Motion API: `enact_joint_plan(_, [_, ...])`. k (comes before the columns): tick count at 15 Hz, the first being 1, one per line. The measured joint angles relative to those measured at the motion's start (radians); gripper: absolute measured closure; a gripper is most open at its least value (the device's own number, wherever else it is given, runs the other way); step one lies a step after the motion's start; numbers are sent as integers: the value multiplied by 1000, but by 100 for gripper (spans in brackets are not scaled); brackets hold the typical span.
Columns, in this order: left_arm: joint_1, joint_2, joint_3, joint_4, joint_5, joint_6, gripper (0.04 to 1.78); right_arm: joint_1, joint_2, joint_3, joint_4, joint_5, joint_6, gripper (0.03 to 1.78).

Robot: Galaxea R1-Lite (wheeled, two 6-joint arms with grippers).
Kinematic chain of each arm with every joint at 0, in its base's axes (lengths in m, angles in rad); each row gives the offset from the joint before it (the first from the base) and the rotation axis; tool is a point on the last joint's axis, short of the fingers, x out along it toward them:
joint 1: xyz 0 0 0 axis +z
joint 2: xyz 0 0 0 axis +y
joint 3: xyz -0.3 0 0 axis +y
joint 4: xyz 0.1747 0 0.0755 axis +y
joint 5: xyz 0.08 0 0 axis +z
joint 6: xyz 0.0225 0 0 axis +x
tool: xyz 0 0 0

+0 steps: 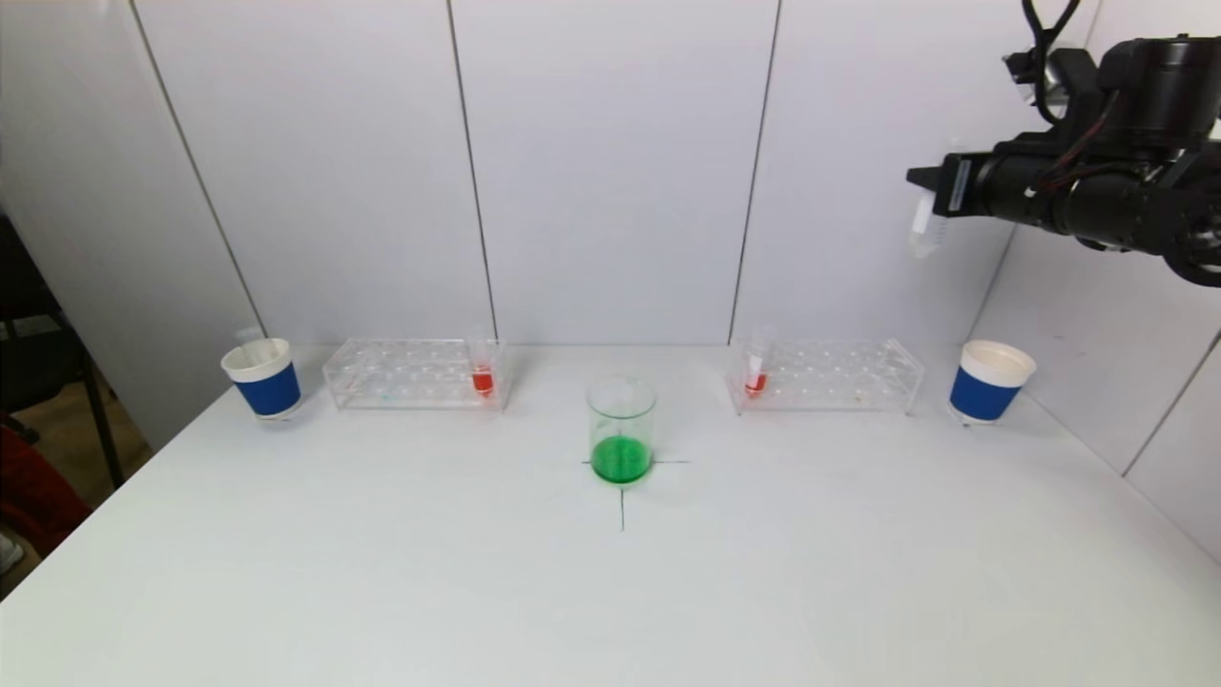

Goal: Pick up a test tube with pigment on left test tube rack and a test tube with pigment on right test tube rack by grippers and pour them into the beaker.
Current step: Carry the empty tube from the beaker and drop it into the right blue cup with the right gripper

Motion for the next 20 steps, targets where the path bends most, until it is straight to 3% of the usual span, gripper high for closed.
enact_joint_plan(4, [0,0,0,0,0,0,6,-179,10,16,-15,26,3,129])
enact_joint_plan(7, [0,0,0,0,-1,0,6,-253,42,21,-23,50,-1,129])
enact_joint_plan(12, [0,0,0,0,0,0,6,-293,124,27,-36,49,-11,129])
enact_joint_plan(17, [0,0,0,0,0,0,6,-300,217,74,-218,47,-15,130])
enact_joint_plan(20, [0,0,0,0,0,0,6,-315,257,90,-239,47,-17,129])
